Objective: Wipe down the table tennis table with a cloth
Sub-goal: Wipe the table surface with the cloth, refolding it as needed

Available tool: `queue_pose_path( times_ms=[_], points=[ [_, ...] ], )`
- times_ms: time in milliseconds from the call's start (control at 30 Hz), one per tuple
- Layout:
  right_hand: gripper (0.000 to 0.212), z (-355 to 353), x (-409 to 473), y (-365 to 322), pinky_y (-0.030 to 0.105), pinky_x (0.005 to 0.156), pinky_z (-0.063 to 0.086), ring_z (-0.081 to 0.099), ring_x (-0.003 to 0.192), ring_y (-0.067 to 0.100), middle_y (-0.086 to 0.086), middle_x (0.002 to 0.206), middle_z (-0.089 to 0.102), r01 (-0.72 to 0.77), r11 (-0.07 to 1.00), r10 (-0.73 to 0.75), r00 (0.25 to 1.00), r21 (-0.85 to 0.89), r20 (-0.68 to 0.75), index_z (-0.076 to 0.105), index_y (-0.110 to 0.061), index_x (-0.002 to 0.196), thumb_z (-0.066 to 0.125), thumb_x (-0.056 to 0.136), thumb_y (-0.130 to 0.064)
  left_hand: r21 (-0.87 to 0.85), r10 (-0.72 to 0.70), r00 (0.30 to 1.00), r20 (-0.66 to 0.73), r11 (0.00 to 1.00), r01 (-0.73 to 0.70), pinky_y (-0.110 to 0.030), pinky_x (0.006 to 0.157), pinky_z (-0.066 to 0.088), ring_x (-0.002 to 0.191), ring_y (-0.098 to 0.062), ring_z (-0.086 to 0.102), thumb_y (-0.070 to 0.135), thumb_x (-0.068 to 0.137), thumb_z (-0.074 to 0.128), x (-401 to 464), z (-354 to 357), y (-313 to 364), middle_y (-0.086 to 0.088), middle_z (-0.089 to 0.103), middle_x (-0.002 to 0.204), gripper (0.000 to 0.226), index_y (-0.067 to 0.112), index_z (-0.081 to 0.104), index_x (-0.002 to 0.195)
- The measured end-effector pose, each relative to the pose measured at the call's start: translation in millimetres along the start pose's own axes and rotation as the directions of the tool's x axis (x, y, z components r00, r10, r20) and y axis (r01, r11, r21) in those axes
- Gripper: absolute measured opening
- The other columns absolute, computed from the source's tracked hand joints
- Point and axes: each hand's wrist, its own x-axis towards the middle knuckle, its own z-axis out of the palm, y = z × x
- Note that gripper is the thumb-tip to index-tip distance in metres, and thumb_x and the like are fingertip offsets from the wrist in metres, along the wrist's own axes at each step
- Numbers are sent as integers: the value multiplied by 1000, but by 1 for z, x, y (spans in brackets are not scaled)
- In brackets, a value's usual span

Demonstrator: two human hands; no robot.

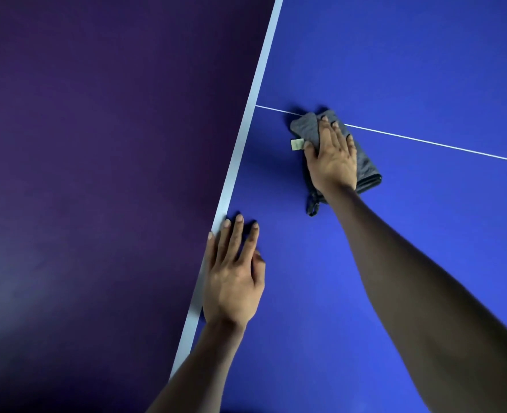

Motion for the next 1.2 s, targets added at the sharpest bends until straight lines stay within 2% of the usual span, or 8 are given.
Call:
queue_pose_path(
  times_ms=[167,300,467,567,700,833,1000,1200],
  points=[
    [60,-3,-99,2,45,128,21,36,153,21,4,161,45,40,999,-38,993,18,-108,43,-11,156,46,104,-39,-7,17,1000,8,1000,-17,-53,120,29,148,-30,38,24,102,42,5,1,-4,-10,45,157,45,14,59,142],
    [57,-19,-221,4,49,125,29,41,150,21,4,159,48,51,998,-47,988,23,-147,47,-10,154,45,104,-38,-110,-33,998,58,993,40,-52,122,26,146,-33,40,26,100,38,4,-3,-5,-14,50,153,47,10,63,137],
    [56,-42,-358,16,47,126,27,35,154,17,0,164,41,43,999,-43,991,-6,-128,44,-13,157,51,106,-34,-42,-141,979,146,988,148,-54,120,29,147,-34,35,26,102,42,-7,-21,38,-12,45,155,44,15,54,144],
    [57,-49,-382,24,47,126,26,28,156,14,-3,167,35,53,998,-55,997,-42,-60,40,-16,159,47,106,-35,-48,-80,985,153,995,88,-53,120,29,147,-33,36,23,102,47,-21,-18,70,-11,45,155,42,20,55,143],
    [58,-45,-341,29,46,127,21,27,156,15,-3,167,36,11,1000,-13,997,-24,-72,40,-16,159,40,105,-36,-84,-129,984,125,987,140,-52,124,21,149,-27,34,29,100,36,-27,5,85,-6,45,157,47,25,57,142],
    [59,-39,-248,51,47,128,21,30,155,17,0,165,40,-28,1000,28,994,-2,-108,41,-15,158,43,103,-37,-27,-159,987,32,987,160,-50,124,20,150,-25,35,28,102,41,-32,13,92,-5,45,158,45,25,57,144],
    [59,-32,-124,78,46,128,19,32,155,19,2,164,42,-54,999,54,991,3,-125,42,-14,157,46,103,-36,144,-188,972,139,975,168,-53,126,11,157,-20,12,37,107,33,-32,18,99,1,20,169,53,34,28,160],
    [61,-33,-8,98,44,129,12,23,158,18,3,167,35,-67,997,65,996,-31,-64,33,-13,160,42,105,-38,151,-201,968,153,972,178,-54,125,13,158,-19,9,36,107,33,-31,19,99,3,15,170,55,35,22,161]
  ],
)
